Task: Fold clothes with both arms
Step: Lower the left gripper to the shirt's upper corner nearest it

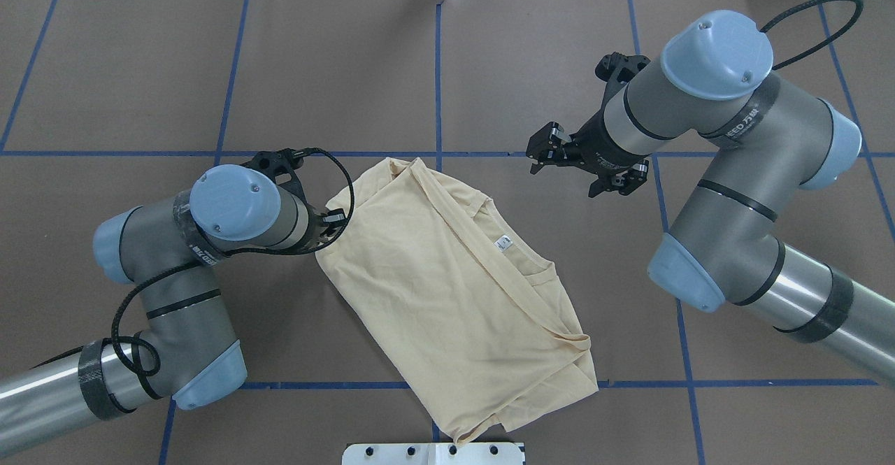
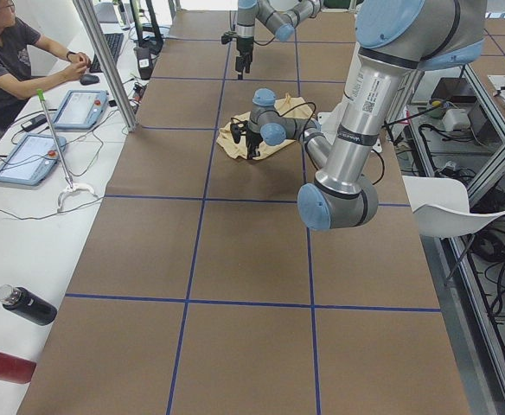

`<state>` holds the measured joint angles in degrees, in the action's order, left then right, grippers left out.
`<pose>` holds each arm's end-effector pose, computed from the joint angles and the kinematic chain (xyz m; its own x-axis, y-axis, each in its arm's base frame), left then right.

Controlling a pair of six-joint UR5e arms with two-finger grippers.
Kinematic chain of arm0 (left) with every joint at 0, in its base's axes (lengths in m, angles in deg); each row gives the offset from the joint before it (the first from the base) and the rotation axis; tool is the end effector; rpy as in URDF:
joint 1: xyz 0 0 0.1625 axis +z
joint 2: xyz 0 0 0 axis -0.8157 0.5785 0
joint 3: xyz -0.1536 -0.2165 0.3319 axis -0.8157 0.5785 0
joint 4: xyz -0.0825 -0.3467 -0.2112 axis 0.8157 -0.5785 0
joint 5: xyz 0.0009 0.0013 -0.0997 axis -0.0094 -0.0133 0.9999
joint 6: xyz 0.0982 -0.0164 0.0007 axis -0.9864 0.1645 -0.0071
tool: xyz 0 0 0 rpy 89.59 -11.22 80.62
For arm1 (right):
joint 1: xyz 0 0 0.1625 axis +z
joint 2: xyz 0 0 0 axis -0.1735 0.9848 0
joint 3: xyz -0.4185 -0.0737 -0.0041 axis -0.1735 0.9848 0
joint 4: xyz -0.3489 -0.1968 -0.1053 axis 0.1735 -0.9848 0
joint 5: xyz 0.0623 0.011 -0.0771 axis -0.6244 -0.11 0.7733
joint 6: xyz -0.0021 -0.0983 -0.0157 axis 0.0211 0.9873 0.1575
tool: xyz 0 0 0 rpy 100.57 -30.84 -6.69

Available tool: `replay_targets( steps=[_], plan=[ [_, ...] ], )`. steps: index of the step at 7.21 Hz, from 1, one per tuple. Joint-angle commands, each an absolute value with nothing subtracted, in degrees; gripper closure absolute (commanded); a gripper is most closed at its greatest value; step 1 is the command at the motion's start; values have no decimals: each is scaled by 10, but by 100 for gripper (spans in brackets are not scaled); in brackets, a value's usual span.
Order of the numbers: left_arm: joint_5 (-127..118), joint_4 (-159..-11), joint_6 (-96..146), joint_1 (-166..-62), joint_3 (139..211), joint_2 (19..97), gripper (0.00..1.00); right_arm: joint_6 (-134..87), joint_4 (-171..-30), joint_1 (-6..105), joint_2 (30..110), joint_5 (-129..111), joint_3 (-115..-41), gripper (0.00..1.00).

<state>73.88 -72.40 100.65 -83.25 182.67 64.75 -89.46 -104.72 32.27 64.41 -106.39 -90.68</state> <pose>0.5136 -0.4125 0.3094 0.5756 -0.3190 -0.7530 0.3623 0.9249 -0.1149 -0.3951 -0.4702 0.2589 0.5007 0.2990 0.8124 -0.2187 0.9517 -0.2155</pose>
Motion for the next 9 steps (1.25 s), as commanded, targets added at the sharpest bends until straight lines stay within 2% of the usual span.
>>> replay_targets(
  steps=[1,4,7,9],
  plan=[
    [740,-713,1006,-830,1832,652,100,-895,-1047,323,645,-1064,-905,0],
    [712,-714,1006,-837,1816,669,100,-895,-1047,324,646,-1061,-904,0],
    [703,-729,1006,-858,1739,748,100,-895,-1046,324,647,-1052,-904,0],
    [703,-772,1002,-880,1705,758,100,-895,-1046,324,649,-1051,-904,0]
  ],
)
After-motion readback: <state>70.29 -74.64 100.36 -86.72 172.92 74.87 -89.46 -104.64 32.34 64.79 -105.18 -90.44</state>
